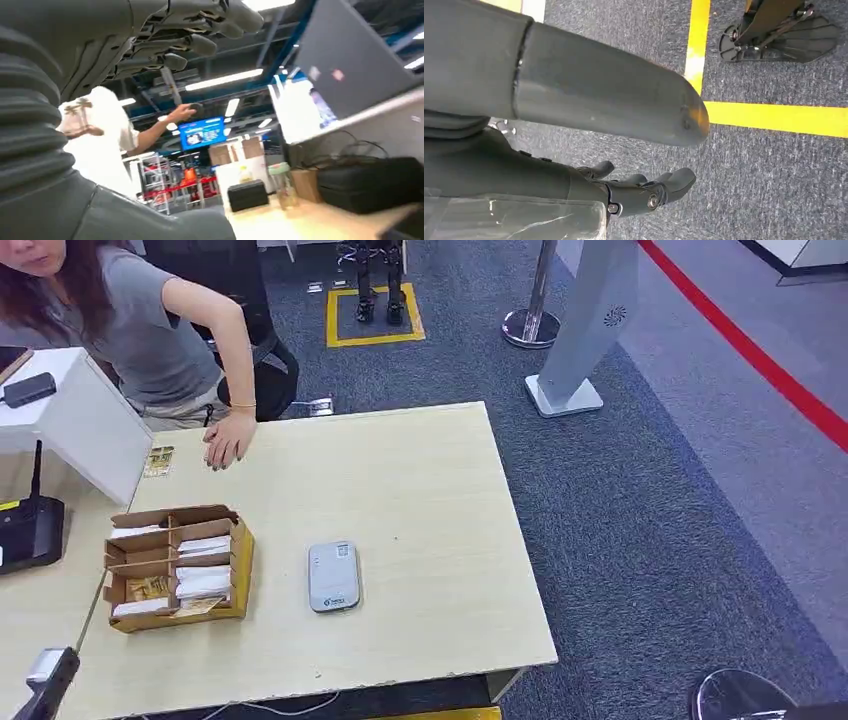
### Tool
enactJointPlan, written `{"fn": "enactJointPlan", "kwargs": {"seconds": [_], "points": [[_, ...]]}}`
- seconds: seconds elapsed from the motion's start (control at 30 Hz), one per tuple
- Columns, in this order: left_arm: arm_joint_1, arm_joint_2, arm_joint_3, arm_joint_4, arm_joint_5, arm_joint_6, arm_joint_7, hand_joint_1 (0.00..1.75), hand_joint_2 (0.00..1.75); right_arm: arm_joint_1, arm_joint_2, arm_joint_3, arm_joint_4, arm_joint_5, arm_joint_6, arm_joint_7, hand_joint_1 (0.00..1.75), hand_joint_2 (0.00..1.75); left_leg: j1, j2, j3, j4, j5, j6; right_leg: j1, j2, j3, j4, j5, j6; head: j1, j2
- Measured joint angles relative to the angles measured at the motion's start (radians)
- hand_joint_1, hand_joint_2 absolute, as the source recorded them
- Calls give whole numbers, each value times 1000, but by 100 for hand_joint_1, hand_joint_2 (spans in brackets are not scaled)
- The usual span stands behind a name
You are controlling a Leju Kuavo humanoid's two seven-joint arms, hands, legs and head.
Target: Pass the card to the sensor for recognition and then transmit it.
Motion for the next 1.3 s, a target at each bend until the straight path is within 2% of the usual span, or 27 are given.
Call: {"fn": "enactJointPlan", "kwargs": {"seconds": [0.2,0.47,0.7,1.0,1.1,1.3], "points": [[-7,27,-55,39,0,-4,1,0,175,-1,0,0,0,2,-1,-6,0,0,0,0,0,0,0,0,0,0,0,0,0,0,0,0],[-49,80,-204,96,0,19,19,0,175,-1,0,0,-4,6,-1,-7,0,0,0,0,0,0,0,0,0,0,0,0,0,0,0,0],[-111,117,-340,148,0,45,-5,0,175,-1,-1,0,-5,9,-2,-19,0,0,0,0,0,0,0,0,0,0,0,0,0,-1,0,0],[-142,132,-395,175,0,44,-15,0,175,-1,-3,0,-5,9,-4,-25,0,0,0,0,0,0,0,0,0,0,0,0,0,-1,0,0],[-145,133,-405,181,0,26,-20,0,175,-1,-4,0,-5,8,-5,-25,0,0,0,0,0,0,0,0,0,0,0,0,0,-1,0,0],[-142,147,-425,183,0,-67,50,0,175,-1,-5,-2,-5,4,-13,-23,0,0,0,0,0,0,0,0,0,0,0,0,0,-1,0,0]]}}
